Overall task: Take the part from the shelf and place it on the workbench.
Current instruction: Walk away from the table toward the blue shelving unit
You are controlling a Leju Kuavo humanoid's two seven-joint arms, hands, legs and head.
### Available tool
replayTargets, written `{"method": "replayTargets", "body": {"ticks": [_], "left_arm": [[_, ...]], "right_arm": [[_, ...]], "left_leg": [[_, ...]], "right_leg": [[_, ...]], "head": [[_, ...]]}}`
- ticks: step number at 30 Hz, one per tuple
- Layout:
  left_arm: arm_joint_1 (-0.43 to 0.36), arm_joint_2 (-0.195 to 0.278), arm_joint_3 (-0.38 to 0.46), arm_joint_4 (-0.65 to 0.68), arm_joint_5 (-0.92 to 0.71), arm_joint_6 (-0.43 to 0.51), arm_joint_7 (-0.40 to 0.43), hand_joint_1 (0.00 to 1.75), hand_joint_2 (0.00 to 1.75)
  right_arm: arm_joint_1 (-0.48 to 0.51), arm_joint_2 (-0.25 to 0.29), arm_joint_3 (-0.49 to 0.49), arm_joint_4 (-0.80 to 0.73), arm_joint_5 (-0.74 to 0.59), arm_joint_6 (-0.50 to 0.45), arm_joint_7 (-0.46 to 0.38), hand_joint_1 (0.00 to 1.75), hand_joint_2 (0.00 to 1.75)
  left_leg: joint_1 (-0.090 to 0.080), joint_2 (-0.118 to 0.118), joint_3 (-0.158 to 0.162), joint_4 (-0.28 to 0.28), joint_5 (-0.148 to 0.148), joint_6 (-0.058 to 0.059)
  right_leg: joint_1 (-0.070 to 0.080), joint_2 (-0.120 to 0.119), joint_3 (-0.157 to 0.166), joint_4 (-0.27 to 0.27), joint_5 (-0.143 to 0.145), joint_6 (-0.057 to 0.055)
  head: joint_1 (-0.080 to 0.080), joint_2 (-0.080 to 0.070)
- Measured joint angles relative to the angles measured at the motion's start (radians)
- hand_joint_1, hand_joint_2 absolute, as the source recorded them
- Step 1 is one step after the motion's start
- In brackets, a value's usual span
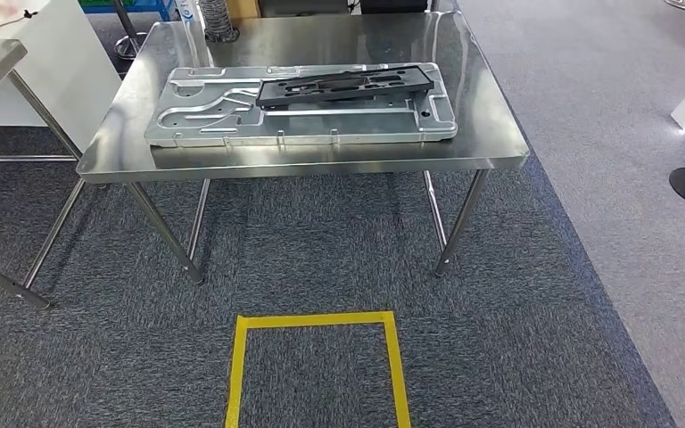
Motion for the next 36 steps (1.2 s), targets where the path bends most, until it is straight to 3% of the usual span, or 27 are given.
{"method": "replayTargets", "body": {"ticks": [1,3,5,7,9,10,12,14,15,16,17,19,21,22,25,27,29,30,31,32,33,35,36], "left_arm": [[0.000,0.003,-0.002,0.000,-0.001,-0.001,-0.003,0.00,0.00],[-0.001,0.008,-0.008,0.000,-0.005,-0.001,-0.005,0.00,0.00],[-0.005,0.012,-0.018,0.000,-0.013,-0.001,-0.004,0.00,0.00],[-0.009,0.016,-0.026,0.000,-0.019,-0.002,0.000,0.00,0.00],[-0.009,0.017,-0.033,0.000,-0.026,-0.003,0.004,0.00,0.00],[-0.009,0.018,-0.038,0.000,-0.030,-0.004,0.005,0.00,0.00],[-0.010,0.021,-0.047,0.000,-0.036,-0.007,0.005,0.00,0.00],[-0.011,0.025,-0.055,0.000,-0.041,-0.009,0.005,0.00,0.00],[-0.011,0.026,-0.059,0.000,-0.043,-0.009,0.005,0.00,0.00],[-0.012,0.028,-0.063,0.000,-0.044,-0.008,0.006,0.00,0.00],[-0.012,0.029,-0.067,0.000,-0.045,-0.007,0.006,0.00,0.00],[-0.013,0.031,-0.072,0.000,-0.044,-0.005,0.006,0.00,0.00],[-0.015,0.030,-0.073,0.000,-0.040,-0.005,0.005,0.00,0.00],[-0.016,0.030,-0.073,0.000,-0.038,-0.004,0.004,0.00,0.00],[-0.016,0.032,-0.073,0.000,-0.032,-0.002,0.003,0.00,0.00],[-0.014,0.033,-0.073,0.000,-0.031,0.002,0.004,0.00,0.00],[-0.013,0.035,-0.073,0.000,-0.031,0.007,0.007,0.00,0.00],[-0.013,0.036,-0.073,0.000,-0.032,0.009,0.010,0.00,0.00],[-0.012,0.037,-0.073,0.000,-0.032,0.009,0.011,0.00,0.00],[-0.012,0.038,-0.073,0.000,-0.033,0.009,0.011,0.00,0.00],[-0.012,0.039,-0.073,0.000,-0.033,0.009,0.011,0.00,0.00],[-0.014,0.042,-0.073,0.000,-0.033,0.006,0.007,0.00,0.00],[-0.014,0.043,-0.073,0.000,-0.033,0.005,0.005,0.00,0.00]], "right_arm": [[0.000,0.002,-0.001,0.000,-0.007,0.003,0.007,0.00,0.00],[0.001,0.006,-0.004,0.000,-0.022,0.011,0.010,0.00,0.00],[0.000,0.010,-0.006,0.000,-0.028,0.015,0.001,0.00,0.00],[0.000,0.013,-0.007,0.000,-0.029,0.013,-0.015,0.00,0.00],[0.001,0.015,-0.007,0.000,-0.024,0.006,-0.033,0.00,0.00],[0.001,0.015,-0.007,0.001,-0.018,0.001,-0.040,0.00,0.00],[0.003,0.017,-0.002,0.001,-0.002,-0.008,-0.050,0.00,0.00],[0.004,0.020,0.002,0.001,0.007,-0.011,-0.056,0.00,0.00],[0.003,0.021,0.003,0.002,0.009,-0.012,-0.057,0.00,0.00],[0.003,0.023,0.004,0.002,0.009,-0.012,-0.056,0.00,0.00],[0.003,0.025,0.004,0.002,0.010,-0.014,-0.053,0.00,0.00],[0.003,0.026,0.004,0.002,0.010,-0.018,-0.043,0.00,0.00],[0.002,0.026,0.004,0.002,0.010,-0.021,-0.032,0.00,0.00],[0.001,0.026,0.004,0.002,0.011,-0.021,-0.028,0.00,0.00],[0.002,0.026,0.005,0.003,0.013,-0.021,-0.019,0.00,0.00],[0.004,0.027,0.005,0.003,0.012,-0.021,-0.015,0.00,0.00],[0.006,0.026,0.004,0.003,0.010,-0.022,-0.012,0.00,0.00],[0.006,0.026,0.004,0.003,0.007,-0.023,-0.012,0.00,0.00],[0.007,0.027,0.003,0.003,-0.001,-0.025,-0.009,0.00,0.00],[0.007,0.027,0.000,0.003,-0.010,-0.027,-0.006,0.00,0.00],[0.008,0.028,-0.005,0.003,-0.021,-0.031,0.000,0.00,0.00],[0.006,0.031,-0.018,0.004,-0.042,-0.041,0.016,0.00,0.87],[0.005,0.033,-0.025,0.004,-0.047,-0.048,0.030,0.00,1.31]], "left_leg": [[0.001,0.000,0.013,0.018,0.016,-0.001],[0.001,0.000,0.095,-0.052,0.072,0.003],[-0.002,-0.003,0.207,-0.203,0.067,0.013],[-0.007,-0.005,0.255,-0.291,0.037,0.028],[-0.008,-0.002,0.242,-0.301,0.049,0.045],[-0.007,0.000,0.231,-0.302,0.061,0.054],[-0.005,0.004,0.203,-0.305,0.089,0.068],[-0.007,0.004,0.172,-0.303,0.113,0.072],[-0.009,0.004,0.156,-0.301,0.124,0.071],[-0.010,0.005,0.140,-0.299,0.135,0.070],[-0.011,0.005,0.124,-0.297,0.144,0.068],[-0.013,0.005,0.098,-0.291,0.160,0.064],[-0.016,0.005,0.083,-0.282,0.174,0.056],[-0.016,0.006,0.078,-0.280,0.181,0.051],[-0.015,0.005,0.066,-0.272,0.187,0.033],[-0.011,0.001,0.040,-0.204,0.131,0.022],[-0.006,-0.001,-0.005,-0.071,0.052,0.013],[-0.003,-0.001,-0.020,-0.016,0.032,0.009],[-0.001,0.000,-0.020,0.005,0.030,0.006],[0.001,0.000,-0.001,-0.013,0.047,0.004],[0.002,0.000,0.036,-0.069,0.075,0.004],[0.001,-0.002,0.117,-0.203,0.111,0.010],[-0.001,-0.002,0.142,-0.247,0.116,0.015]], "right_leg": [[0.001,0.000,-0.020,0.005,0.012,0.001],[0.001,0.001,-0.059,0.019,0.033,0.007],[0.003,0.001,-0.086,0.032,0.050,0.016],[0.004,0.000,-0.096,0.036,0.067,0.028],[0.002,0.000,-0.102,0.034,0.082,0.041],[0.000,0.002,-0.109,0.044,0.066,0.046],[-0.003,0.005,-0.134,0.119,-0.025,0.054],[-0.003,0.006,-0.159,0.245,-0.125,0.059],[-0.003,0.006,-0.161,0.294,-0.140,0.060],[-0.003,0.006,-0.149,0.316,-0.130,0.059],[-0.003,0.006,-0.122,0.305,-0.103,0.057],[0.000,0.006,-0.020,0.193,-0.057,0.044],[0.007,0.006,0.084,0.044,-0.071,0.030],[0.010,0.005,0.112,-0.003,-0.085,0.024],[0.007,0.004,0.113,-0.033,-0.081,0.008],[0.003,0.001,0.105,-0.037,-0.066,-0.003],[0.005,-0.001,0.091,-0.033,-0.058,-0.008],[0.005,-0.001,0.084,-0.029,-0.056,-0.008],[0.005,-0.001,0.078,-0.025,-0.054,-0.007],[0.004,0.000,0.073,-0.020,-0.054,-0.005],[0.004,0.000,0.070,-0.015,-0.055,-0.003],[0.003,0.000,0.063,-0.005,-0.058,0.005],[0.003,0.000,0.060,-0.001,-0.058,0.010]], "head": [[0.000,0.000],[0.000,0.000],[0.000,0.000],[0.000,0.000],[0.000,0.000],[0.000,0.000],[0.000,0.000],[0.000,0.000],[0.000,0.000],[0.000,0.000],[0.000,0.000],[0.000,0.000],[0.000,0.000],[0.000,0.000],[0.000,0.000],[0.000,0.000],[0.000,0.000],[0.000,0.000],[0.000,0.000],[0.000,0.000],[0.000,0.000],[0.000,0.000],[0.000,0.000]]}}
